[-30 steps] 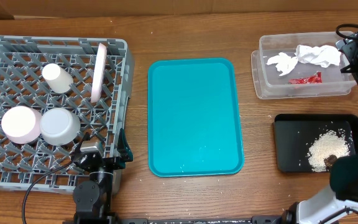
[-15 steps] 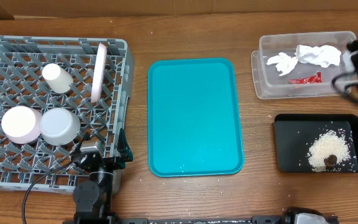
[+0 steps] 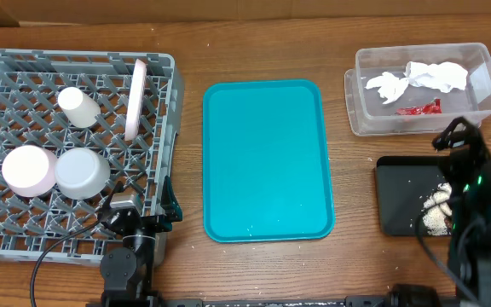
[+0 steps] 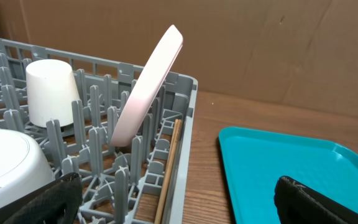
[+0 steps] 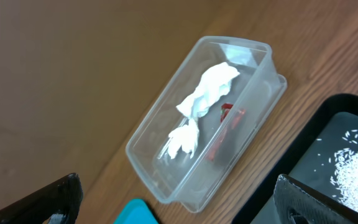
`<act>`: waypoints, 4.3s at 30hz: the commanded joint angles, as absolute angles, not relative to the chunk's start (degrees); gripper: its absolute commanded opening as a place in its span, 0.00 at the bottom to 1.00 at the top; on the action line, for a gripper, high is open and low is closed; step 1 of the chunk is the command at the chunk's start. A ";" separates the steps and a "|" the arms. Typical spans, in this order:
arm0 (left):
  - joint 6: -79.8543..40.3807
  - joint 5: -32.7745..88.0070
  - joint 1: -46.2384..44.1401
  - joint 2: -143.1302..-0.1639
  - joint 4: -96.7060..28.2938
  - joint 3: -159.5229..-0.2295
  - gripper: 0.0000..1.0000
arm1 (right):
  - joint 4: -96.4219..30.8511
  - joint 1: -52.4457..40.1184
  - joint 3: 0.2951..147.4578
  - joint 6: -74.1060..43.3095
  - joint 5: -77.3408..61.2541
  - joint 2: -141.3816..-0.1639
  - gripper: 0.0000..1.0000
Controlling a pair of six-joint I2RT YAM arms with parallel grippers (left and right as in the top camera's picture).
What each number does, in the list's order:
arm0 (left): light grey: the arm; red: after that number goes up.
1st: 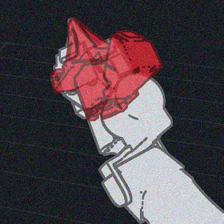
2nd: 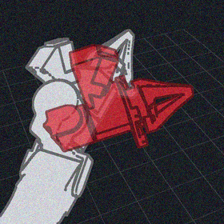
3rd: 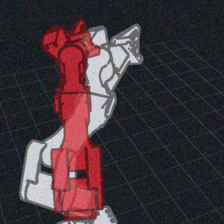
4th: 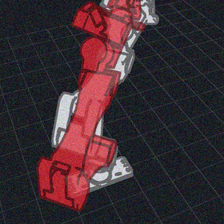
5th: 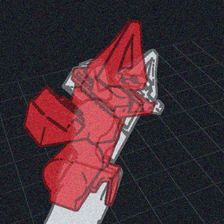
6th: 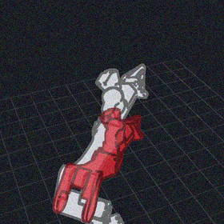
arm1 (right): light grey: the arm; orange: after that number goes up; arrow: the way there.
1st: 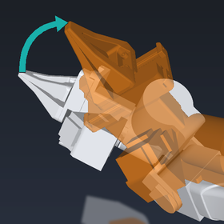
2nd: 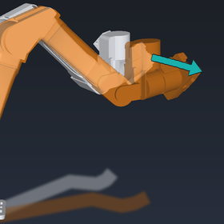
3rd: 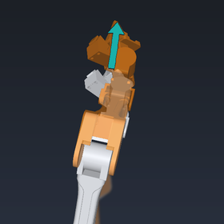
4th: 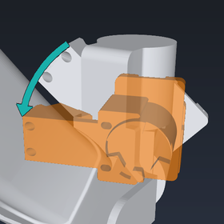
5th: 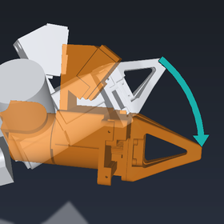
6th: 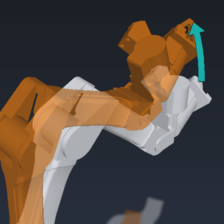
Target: Sort waste into correct bins and load items into the dishwasher
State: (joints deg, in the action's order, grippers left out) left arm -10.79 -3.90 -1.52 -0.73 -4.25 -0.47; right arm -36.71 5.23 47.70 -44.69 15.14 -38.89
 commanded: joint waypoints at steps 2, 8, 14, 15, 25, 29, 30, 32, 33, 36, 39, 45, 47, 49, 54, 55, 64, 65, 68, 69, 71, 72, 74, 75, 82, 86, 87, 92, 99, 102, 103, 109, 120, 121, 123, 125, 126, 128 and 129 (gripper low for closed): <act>-10.70 -4.45 -1.85 -0.21 -4.05 -0.27 1.00 | -36.10 4.08 43.13 -39.99 14.41 -33.28 1.00; -10.70 -4.45 -1.85 -0.21 -4.05 -0.27 1.00 | -36.49 4.08 40.25 -40.01 13.52 -28.69 1.00; -10.70 -4.45 -1.85 -0.21 -4.05 -0.27 1.00 | -36.05 4.05 36.73 -38.28 13.34 -22.17 1.00; -10.70 -4.45 -1.85 -0.21 -4.05 -0.27 1.00 | -36.07 3.99 35.77 -37.21 13.32 -20.58 1.00; -10.70 -4.45 -1.85 -0.21 -4.05 -0.27 1.00 | -37.87 0.93 28.47 -35.53 14.31 -8.14 1.00; -10.70 -4.45 -1.85 -0.21 -4.05 -0.27 1.00 | -42.24 0.34 28.27 -35.55 15.73 -5.72 1.00; -10.70 -4.45 -1.85 -0.21 -4.05 -0.27 1.00 | -42.44 0.32 28.27 -35.57 15.62 -5.52 1.00; -10.70 -4.45 -1.85 -0.21 -4.05 -0.27 1.00 | -42.28 0.32 28.27 -35.51 15.53 -5.30 1.00; -10.70 -4.45 -1.85 -0.21 -4.05 -0.27 1.00 | -42.22 0.32 28.27 -35.22 15.53 -5.30 1.00; -10.70 -4.45 -1.85 -0.21 -4.05 -0.27 1.00 | -39.57 0.32 27.62 -28.21 12.99 -5.28 1.00; -10.70 -4.45 -1.85 -0.21 -4.05 -0.27 1.00 | -33.32 0.32 25.28 -19.79 7.22 -4.91 1.00; -10.70 -4.45 -1.85 -0.21 -4.05 -0.27 1.00 | -21.43 0.32 17.39 -18.00 1.45 -1.32 1.00; -10.70 -4.45 -1.85 -0.21 -4.05 -0.27 1.00 | -17.28 0.32 14.63 -18.00 0.64 -0.12 1.00; -10.70 -4.45 -1.85 -0.21 -4.05 -0.27 1.00 | -14.28 0.32 12.95 -18.04 0.03 -0.16 1.00; -10.70 -4.45 -1.85 -0.21 -4.05 -0.27 1.00 | -10.72 0.32 11.20 -18.17 -0.27 -0.16 1.00; -10.70 -4.45 -1.85 -0.21 -4.05 -0.27 1.00 | -10.17 0.32 10.94 -18.17 -0.16 -0.16 1.00; -10.70 -4.45 -1.85 -0.21 -4.05 -0.27 1.00 | -1.54 0.32 5.04 -18.15 -0.75 -0.16 1.00; -10.70 -4.45 -1.85 -0.21 -4.05 -0.27 1.00 | -0.16 0.32 4.16 -18.13 -1.28 -0.16 1.00; -10.70 -4.45 -1.85 -0.21 -4.05 -0.27 1.00 | 3.75 0.32 1.41 -18.15 -2.76 -0.16 1.00; -10.70 -4.45 -1.85 -0.21 -4.05 -0.27 1.00 | 5.17 0.27 0.51 -18.13 -3.20 -0.16 1.00; -10.70 -4.45 -1.85 -0.21 -4.05 -0.27 1.00 | 4.82 0.23 0.45 -17.61 -3.62 -0.16 1.00; -10.70 -4.45 -1.85 -0.21 -4.05 -0.27 1.00 | 4.91 0.19 0.43 -16.95 -3.64 -0.16 1.00; -10.70 -4.45 -1.85 -0.21 -4.05 -0.27 1.00 | 5.02 -0.03 0.45 -15.64 -3.55 -0.16 1.00; -10.70 -4.45 -1.85 -0.21 -4.05 -0.27 1.00 | 4.91 -0.01 0.45 -14.72 -3.57 -0.16 1.00; -10.70 -4.45 -1.85 -0.21 -4.05 -0.27 1.00 | -1.41 0.01 0.45 -13.04 -1.06 -0.16 1.00; -10.70 -4.45 -1.85 -0.21 -4.05 -0.27 1.00 | -4.89 0.01 0.45 -12.97 -0.05 -0.16 1.00; -10.70 -4.45 -1.85 -0.21 -4.05 -0.27 1.00 | -4.89 0.01 0.45 -11.66 -0.14 -0.16 1.00; -10.70 -4.45 -1.85 -0.21 -4.05 -0.27 1.00 | -4.89 0.01 0.45 -9.54 -0.12 -0.16 1.00; -10.70 -4.45 -1.85 -0.21 -4.05 -0.27 1.00 | -4.89 0.01 0.45 -7.05 -0.10 -0.16 1.00; -10.70 -4.45 -1.85 -0.21 -4.05 -0.27 1.00 | -4.93 0.01 0.45 -2.04 -0.10 -0.16 1.00; -10.70 -4.45 -1.85 -0.21 -4.05 -0.27 1.00 | -4.97 0.01 0.45 -0.78 -0.10 -0.16 1.00; -10.70 -4.45 -1.85 -0.21 -4.05 -0.27 1.00 | -4.95 -0.01 0.45 -1.87 -0.34 -0.16 1.00; -10.70 -4.45 -1.85 -0.21 -4.05 -0.27 1.00 | -4.86 -0.01 0.45 -3.03 -0.54 -0.16 1.00; -10.70 -4.45 -1.85 -0.21 -4.05 -0.27 1.00 | -4.84 -0.01 0.45 -3.01 -0.54 -0.16 1.00; -10.70 -4.45 -1.85 -0.21 -4.05 -0.27 1.00 | -4.84 0.01 0.45 -3.01 -0.54 -0.16 1.00; -10.70 -4.45 -1.85 -0.21 -4.05 -0.27 1.00 | -4.84 0.01 0.45 -3.01 -0.54 -0.16 1.00; -10.70 -4.45 -1.85 -0.21 -4.05 -0.27 1.00 | -4.84 0.01 0.45 -3.01 -0.54 -0.16 1.00; -10.70 -4.45 -1.85 -0.21 -4.05 -0.27 1.00 | -4.84 0.01 0.45 -3.01 -0.54 -0.16 1.00; -10.70 -4.45 -1.85 -0.21 -4.05 -0.27 1.00 | -4.84 0.01 0.45 -3.01 -0.54 -0.16 1.00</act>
